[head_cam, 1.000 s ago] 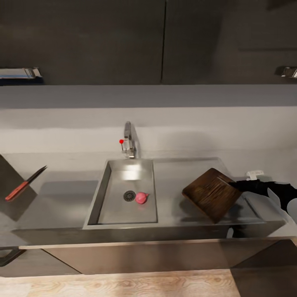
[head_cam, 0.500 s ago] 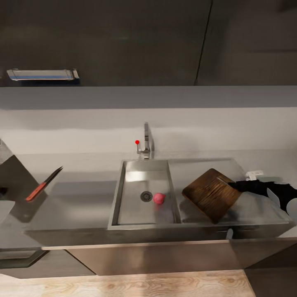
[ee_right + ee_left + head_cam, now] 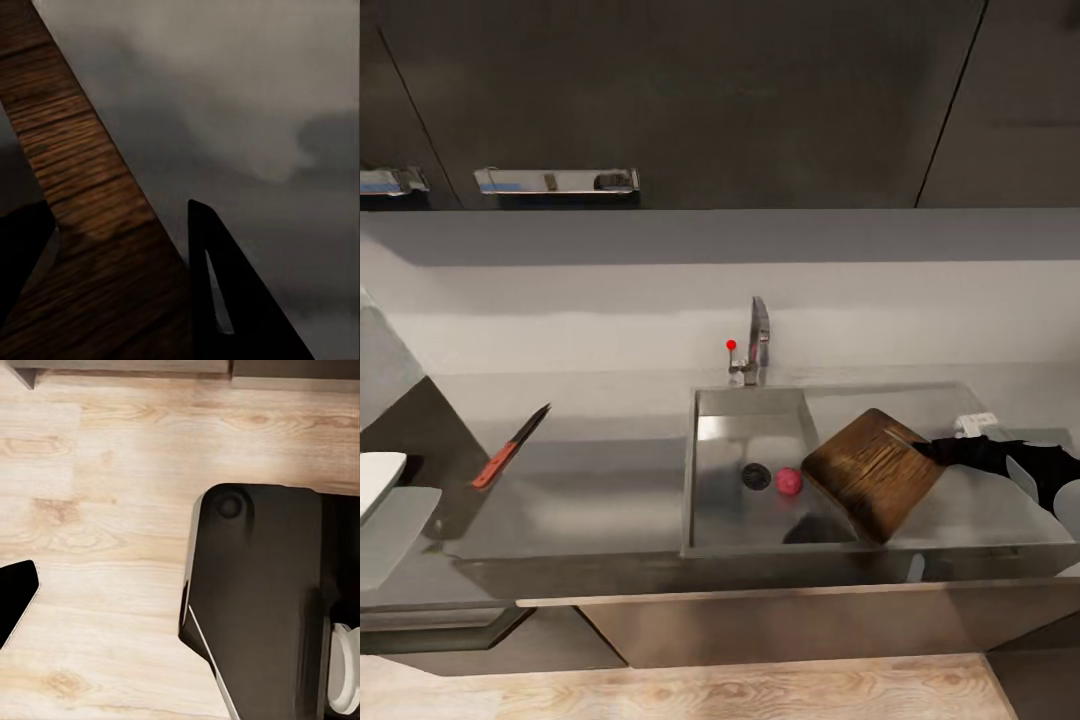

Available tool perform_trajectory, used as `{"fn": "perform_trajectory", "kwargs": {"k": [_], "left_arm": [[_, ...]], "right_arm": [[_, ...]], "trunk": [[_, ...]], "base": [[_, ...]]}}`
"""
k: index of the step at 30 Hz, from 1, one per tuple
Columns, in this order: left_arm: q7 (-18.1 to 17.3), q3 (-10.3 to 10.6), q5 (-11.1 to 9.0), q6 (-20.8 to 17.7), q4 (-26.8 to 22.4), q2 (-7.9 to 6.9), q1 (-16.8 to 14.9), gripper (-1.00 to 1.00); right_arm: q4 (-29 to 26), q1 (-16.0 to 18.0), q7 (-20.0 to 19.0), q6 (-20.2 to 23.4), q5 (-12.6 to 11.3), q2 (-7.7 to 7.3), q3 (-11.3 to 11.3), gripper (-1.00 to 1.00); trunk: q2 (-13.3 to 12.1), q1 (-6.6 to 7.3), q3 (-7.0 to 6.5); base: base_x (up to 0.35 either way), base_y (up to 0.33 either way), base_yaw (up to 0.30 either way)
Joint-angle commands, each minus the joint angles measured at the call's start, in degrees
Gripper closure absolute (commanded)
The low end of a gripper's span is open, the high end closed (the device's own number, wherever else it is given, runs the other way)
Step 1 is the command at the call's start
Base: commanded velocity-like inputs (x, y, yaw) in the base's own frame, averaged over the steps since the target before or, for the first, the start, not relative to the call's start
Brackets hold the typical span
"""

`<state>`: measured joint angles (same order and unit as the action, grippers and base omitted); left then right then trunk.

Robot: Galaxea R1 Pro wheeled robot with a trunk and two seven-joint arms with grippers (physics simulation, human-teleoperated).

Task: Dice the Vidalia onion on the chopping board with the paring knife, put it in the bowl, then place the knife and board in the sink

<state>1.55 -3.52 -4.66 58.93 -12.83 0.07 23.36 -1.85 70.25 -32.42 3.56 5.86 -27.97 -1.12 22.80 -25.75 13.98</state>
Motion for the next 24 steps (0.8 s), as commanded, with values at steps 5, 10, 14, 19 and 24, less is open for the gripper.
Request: {"fn": "perform_trajectory", "kwargs": {"k": [5,10,14,19,24], "left_arm": [[0.04,0.00,-0.09,0.04,-0.09,0.02,0.02,-1.00],[0.04,0.00,-0.09,0.04,-0.09,0.00,0.02,-1.00],[-0.02,0.00,-0.09,0.05,-0.09,-0.16,0.02,-1.00],[-0.05,0.00,-0.09,0.12,-0.09,-0.24,0.02,-1.00],[-0.05,0.02,-0.09,0.15,-0.04,-0.24,0.02,-1.00]], "right_arm": [[-0.10,0.06,-0.25,0.22,0.22,0.01,0.68,1.00],[-0.09,0.06,-0.26,0.22,0.26,0.02,0.68,1.00],[-0.09,0.06,-0.27,0.22,0.23,0.02,0.68,1.00],[-0.09,0.06,-0.21,0.22,0.28,0.33,0.68,1.00],[-0.09,0.06,-0.19,0.22,0.28,0.47,0.68,1.00]], "trunk": [[0.12,-0.03,0.09],[0.12,-0.03,0.09],[0.12,-0.03,0.09],[0.12,-0.03,0.09],[0.12,-0.03,0.09]], "base": [[0.000,0.309,0.000],[0.000,0.309,0.000],[0.000,0.308,0.000],[0.000,0.308,0.000],[0.000,0.308,0.000]]}}
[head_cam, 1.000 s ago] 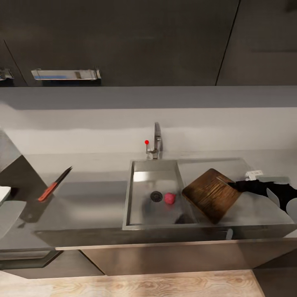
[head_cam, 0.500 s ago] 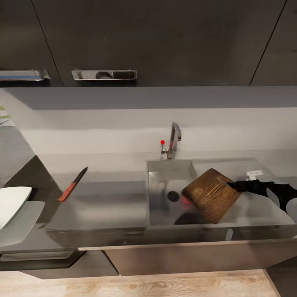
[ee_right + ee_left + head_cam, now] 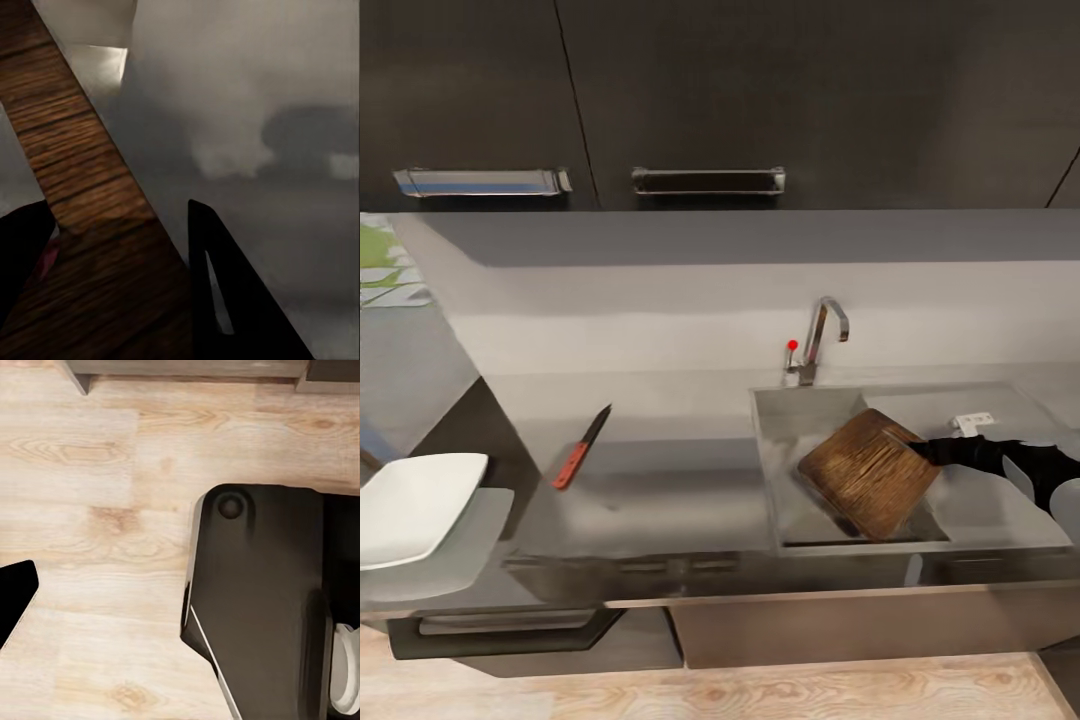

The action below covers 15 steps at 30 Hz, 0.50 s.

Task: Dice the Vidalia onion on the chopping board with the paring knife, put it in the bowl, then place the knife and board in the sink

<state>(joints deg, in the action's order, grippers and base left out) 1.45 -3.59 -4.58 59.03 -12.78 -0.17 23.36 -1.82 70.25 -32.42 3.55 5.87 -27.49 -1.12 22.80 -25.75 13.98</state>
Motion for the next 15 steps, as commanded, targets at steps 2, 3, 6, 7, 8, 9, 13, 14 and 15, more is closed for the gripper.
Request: {"fn": "perform_trajectory", "kwargs": {"k": [2,3,6,7,8,9,13,14,15], "left_arm": [[0.05,0.08,-0.17,0.09,-0.08,0.00,0.02,-1.00],[0.05,0.09,-0.17,0.13,-0.10,0.00,0.02,-1.00],[0.05,0.15,-0.17,0.28,-0.12,0.00,0.02,-1.00],[0.05,0.15,-0.17,0.33,-0.13,-0.05,0.02,-1.00],[0.05,0.16,-0.17,0.35,-0.13,-0.06,0.02,-1.00],[0.05,0.16,-0.17,0.36,-0.14,-0.08,0.02,-1.00],[0.05,0.16,-0.17,0.38,-0.14,-0.09,0.02,-1.00],[0.05,0.16,-0.17,0.38,-0.14,-0.09,0.02,-1.00],[0.05,0.16,-0.17,0.38,-0.14,-0.09,0.02,-1.00]], "right_arm": [[-0.11,0.06,-0.19,0.23,0.27,0.04,0.68,1.00],[-0.11,0.06,-0.19,0.23,0.27,0.07,0.68,1.00],[-0.11,0.06,-0.18,0.23,0.28,0.10,0.68,1.00],[-0.11,0.06,-0.18,0.23,0.28,0.13,0.68,1.00],[-0.11,0.06,-0.18,0.23,0.28,0.14,0.68,1.00],[-0.11,0.06,-0.18,0.23,0.28,0.15,0.68,1.00],[-0.11,0.06,-0.18,0.23,0.28,0.16,0.68,1.00],[-0.11,0.06,-0.18,0.23,0.28,0.16,0.68,1.00],[-0.11,0.06,-0.18,0.23,0.28,0.16,0.68,1.00]], "trunk": [[0.12,-0.03,0.09],[0.12,-0.03,0.09],[0.12,-0.03,0.09],[0.12,-0.03,0.09],[0.12,-0.03,0.09],[0.12,-0.03,0.09],[0.12,-0.03,0.09],[0.12,-0.03,0.09],[0.12,-0.03,0.09]], "base": [[0.000,0.308,0.000],[0.000,0.308,0.000],[0.000,0.309,0.000],[0.000,0.309,0.000],[0.000,0.308,0.000],[0.000,0.308,0.000],[0.000,0.309,0.000],[0.000,0.309,0.000],[0.000,0.309,0.000]]}}
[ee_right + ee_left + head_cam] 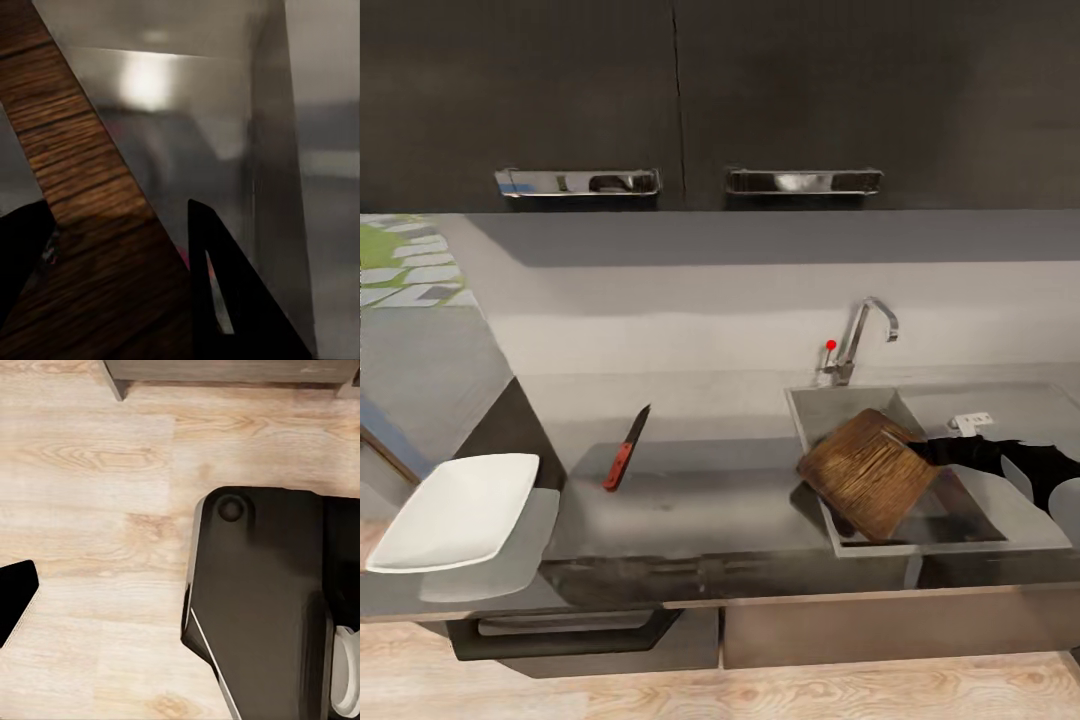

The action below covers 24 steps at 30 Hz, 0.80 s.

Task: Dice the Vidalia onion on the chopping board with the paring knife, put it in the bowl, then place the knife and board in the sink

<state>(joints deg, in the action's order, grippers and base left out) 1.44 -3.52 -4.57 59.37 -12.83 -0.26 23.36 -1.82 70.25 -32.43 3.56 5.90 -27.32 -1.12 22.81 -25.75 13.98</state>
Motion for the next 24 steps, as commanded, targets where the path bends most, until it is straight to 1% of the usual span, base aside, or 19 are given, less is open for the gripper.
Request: {"fn": "perform_trajectory", "kwargs": {"k": [1,18,20,24], "left_arm": [[0.05,0.10,-0.17,0.05,-0.09,0.00,0.02,-1.00],[0.05,0.02,-0.17,0.04,-0.08,0.05,0.02,-1.00],[0.05,0.05,-0.17,0.04,-0.09,0.07,0.02,-1.00],[-0.01,0.18,-0.13,0.23,-0.22,0.13,0.02,-1.00]], "right_arm": [[-0.11,0.06,-0.18,0.22,0.25,-0.01,0.68,1.00],[-0.11,0.06,-0.18,0.22,0.25,-0.07,0.72,1.00],[-0.11,0.06,-0.18,0.22,0.25,-0.09,0.75,1.00],[-0.11,0.06,-0.21,0.22,0.25,-0.16,0.76,1.00]], "trunk": [[0.11,-0.03,0.09],[0.11,-0.03,0.09],[0.11,-0.03,0.09],[0.11,-0.03,0.09]], "base": [[0.000,0.308,0.000],[0.000,0.307,0.000],[0.000,0.194,0.000],[0.000,0.055,0.000]]}}
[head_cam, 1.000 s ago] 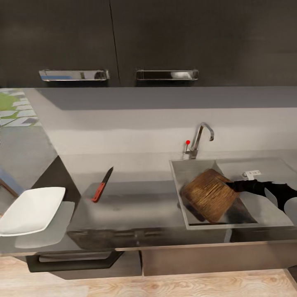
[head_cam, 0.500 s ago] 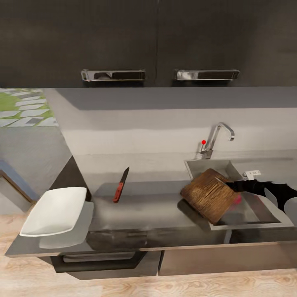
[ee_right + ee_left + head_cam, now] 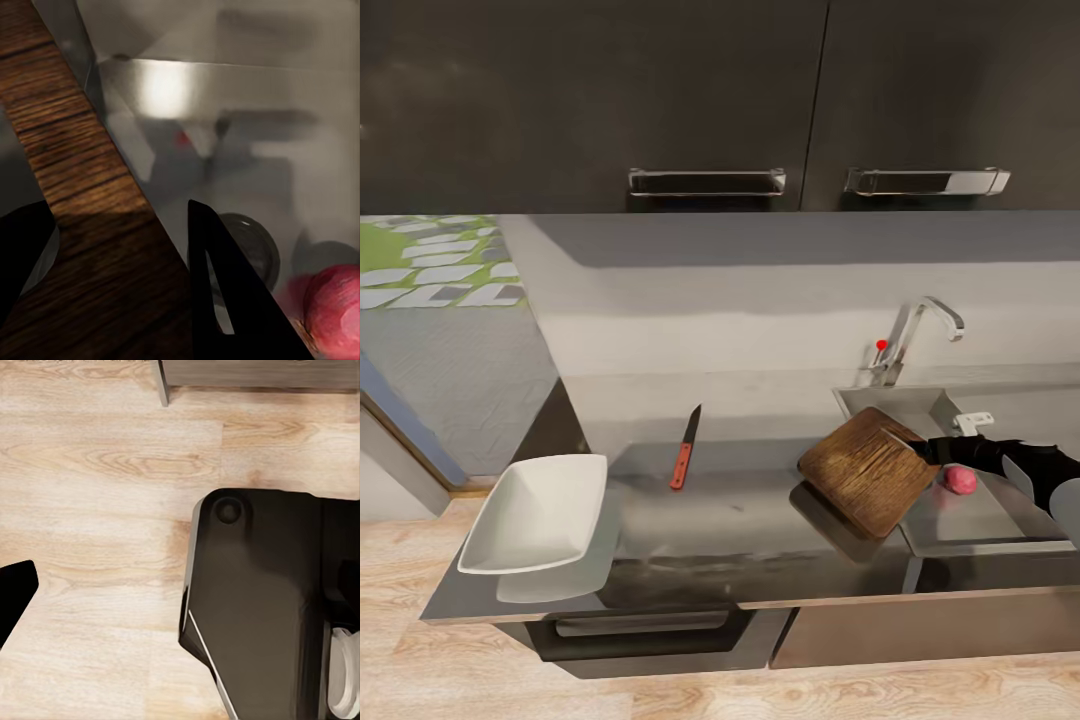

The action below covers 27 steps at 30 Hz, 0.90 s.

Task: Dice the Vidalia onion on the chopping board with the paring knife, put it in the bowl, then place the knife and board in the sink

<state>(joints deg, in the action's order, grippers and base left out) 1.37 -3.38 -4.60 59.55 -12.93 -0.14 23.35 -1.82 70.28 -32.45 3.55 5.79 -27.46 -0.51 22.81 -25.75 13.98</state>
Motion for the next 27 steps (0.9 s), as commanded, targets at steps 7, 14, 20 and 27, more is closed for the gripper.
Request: {"fn": "perform_trajectory", "kwargs": {"k": [7,14,20,27], "left_arm": [[0.07,0.17,-0.11,0.45,-0.07,-0.17,0.03,-1.00],[0.08,0.21,-0.14,0.45,-0.05,-0.15,0.03,-1.00],[0.10,0.26,-0.14,0.45,0.00,-0.13,0.03,-1.00],[0.12,0.14,-0.20,0.45,0.11,-0.13,0.03,-1.00]], "right_arm": [[-0.11,0.03,-0.16,0.23,0.37,0.07,0.07,1.00],[-0.02,0.03,-0.14,0.23,0.36,0.12,0.07,1.00],[-0.02,0.03,-0.16,0.23,0.36,0.13,0.07,1.00],[0.15,0.03,0.21,0.31,0.42,1.16,0.07,1.00]], "trunk": [[0.11,-0.03,0.10],[0.11,-0.03,0.10],[0.11,-0.03,0.10],[0.11,-0.03,0.10]], "base": [[0.000,0.006,0.000],[0.000,0.000,0.000],[0.000,0.000,0.000],[-0.081,0.050,0.000]]}}
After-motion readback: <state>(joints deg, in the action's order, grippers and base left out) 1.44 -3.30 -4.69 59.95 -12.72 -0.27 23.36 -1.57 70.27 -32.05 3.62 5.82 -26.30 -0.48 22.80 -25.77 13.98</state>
